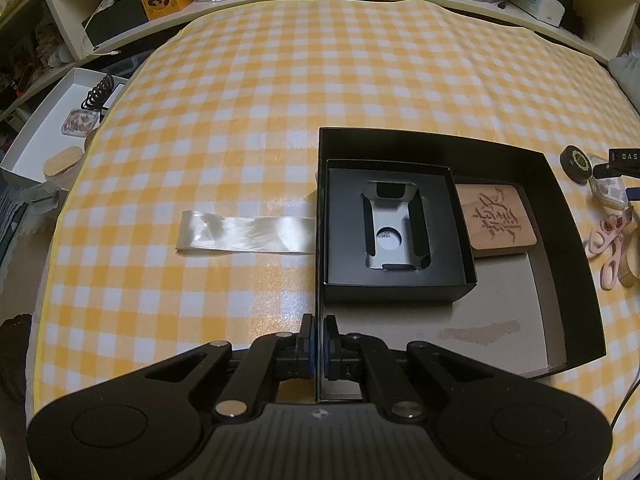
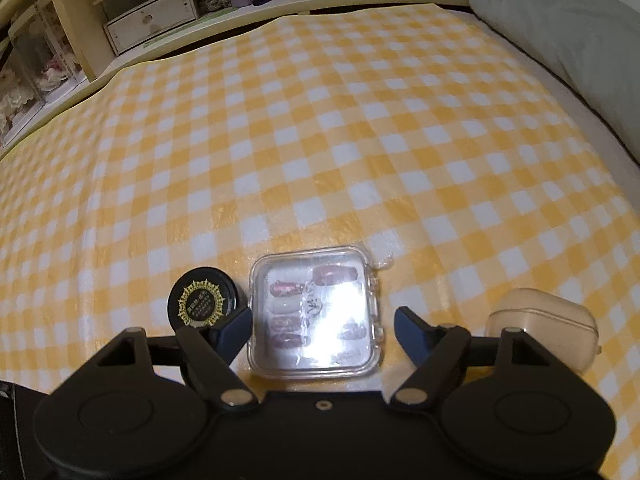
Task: Organize rigid objects
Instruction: 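Move the right tool to the clear nail-tip case and grasp it, then place the nail-tip case in the box below the wooden tag, release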
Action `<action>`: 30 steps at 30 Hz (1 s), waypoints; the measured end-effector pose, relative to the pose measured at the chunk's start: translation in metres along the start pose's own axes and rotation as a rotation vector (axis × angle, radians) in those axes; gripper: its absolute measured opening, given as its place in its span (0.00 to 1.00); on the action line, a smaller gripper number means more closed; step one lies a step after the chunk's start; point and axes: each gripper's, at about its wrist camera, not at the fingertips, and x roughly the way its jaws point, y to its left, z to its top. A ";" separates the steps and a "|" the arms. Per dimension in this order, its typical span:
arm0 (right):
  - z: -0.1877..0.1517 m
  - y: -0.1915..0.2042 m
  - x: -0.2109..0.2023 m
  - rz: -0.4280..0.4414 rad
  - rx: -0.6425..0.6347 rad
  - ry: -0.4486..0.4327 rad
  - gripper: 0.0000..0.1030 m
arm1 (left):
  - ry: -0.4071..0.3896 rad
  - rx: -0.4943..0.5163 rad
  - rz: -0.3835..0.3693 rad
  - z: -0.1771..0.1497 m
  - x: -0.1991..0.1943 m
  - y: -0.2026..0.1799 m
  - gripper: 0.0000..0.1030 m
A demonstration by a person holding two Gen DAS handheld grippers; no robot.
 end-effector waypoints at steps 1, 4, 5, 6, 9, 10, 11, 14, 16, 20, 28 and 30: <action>-0.001 0.002 0.001 -0.001 -0.013 -0.003 0.76 | 0.000 0.001 0.000 0.000 0.000 0.000 0.04; -0.005 0.010 0.002 -0.009 -0.050 0.002 0.77 | 0.000 0.000 -0.001 0.000 0.000 0.000 0.04; -0.006 0.012 0.004 -0.015 -0.062 -0.001 0.78 | 0.000 -0.001 -0.001 0.000 0.000 0.000 0.04; -0.006 0.013 0.005 -0.019 -0.068 -0.005 0.78 | 0.000 -0.001 -0.002 0.000 0.000 0.000 0.04; -0.006 0.013 0.005 -0.023 -0.075 -0.012 0.76 | 0.000 -0.005 -0.006 0.001 0.000 0.000 0.04; -0.006 0.012 0.004 -0.017 -0.079 -0.013 0.75 | 0.000 -0.006 -0.007 0.001 0.000 0.000 0.04; -0.005 0.011 0.004 -0.011 -0.079 -0.014 0.75 | 0.000 -0.007 -0.008 0.001 0.000 0.001 0.04; -0.003 0.005 0.001 -0.005 -0.059 -0.015 0.75 | -0.002 -0.008 -0.013 0.000 -0.002 0.001 0.03; -0.003 0.001 -0.006 -0.001 -0.027 -0.024 0.75 | -0.002 -0.011 -0.014 0.001 -0.001 0.002 0.03; 0.002 0.004 -0.034 0.016 -0.020 -0.097 0.75 | -0.002 -0.015 -0.016 0.001 0.000 0.003 0.03; -0.012 0.034 -0.087 0.206 -0.020 -0.110 0.75 | 0.008 -0.012 -0.014 0.000 0.002 0.004 0.03; -0.020 0.046 -0.095 0.254 -0.029 -0.093 0.75 | 0.012 -0.009 -0.011 -0.001 0.003 0.003 0.03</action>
